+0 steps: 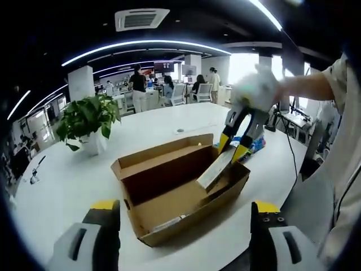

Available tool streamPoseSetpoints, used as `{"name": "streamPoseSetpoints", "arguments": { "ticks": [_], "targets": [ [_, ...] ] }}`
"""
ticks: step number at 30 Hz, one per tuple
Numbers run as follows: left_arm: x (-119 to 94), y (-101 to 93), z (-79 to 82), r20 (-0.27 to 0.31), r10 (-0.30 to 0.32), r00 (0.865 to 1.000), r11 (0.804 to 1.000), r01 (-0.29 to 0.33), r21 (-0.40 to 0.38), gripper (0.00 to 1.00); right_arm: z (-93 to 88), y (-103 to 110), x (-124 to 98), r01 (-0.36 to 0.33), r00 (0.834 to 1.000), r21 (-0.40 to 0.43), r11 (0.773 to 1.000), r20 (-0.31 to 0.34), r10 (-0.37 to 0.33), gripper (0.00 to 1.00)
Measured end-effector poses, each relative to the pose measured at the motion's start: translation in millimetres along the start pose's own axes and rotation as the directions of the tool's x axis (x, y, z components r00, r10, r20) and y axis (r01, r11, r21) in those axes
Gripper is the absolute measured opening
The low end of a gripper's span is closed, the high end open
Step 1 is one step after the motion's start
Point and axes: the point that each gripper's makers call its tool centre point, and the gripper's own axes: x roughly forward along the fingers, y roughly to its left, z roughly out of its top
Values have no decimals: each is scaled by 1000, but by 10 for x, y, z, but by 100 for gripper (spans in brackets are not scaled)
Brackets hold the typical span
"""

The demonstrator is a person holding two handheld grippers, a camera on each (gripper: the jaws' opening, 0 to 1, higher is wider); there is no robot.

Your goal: Operate the shoe box by opening the lid, removing the specified soft item, and placing it in the target area until the item is outside and the box remains undamaged.

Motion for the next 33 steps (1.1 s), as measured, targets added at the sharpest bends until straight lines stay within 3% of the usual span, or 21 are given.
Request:
{"name": "streamPoseSetpoints", "arguments": {
  "ticks": [23, 33],
  "targets": [
    [69, -74, 56, -9, -26, 1000, 999, 26, 20, 98, -1, -183, -531, 66, 997, -4, 998, 42, -66, 15],
    [171, -159, 150, -13, -59, 998, 997, 59, 46, 98, -202, -302, -894, 97, 994, 42, 994, 52, -99, 15]
  ]
}}
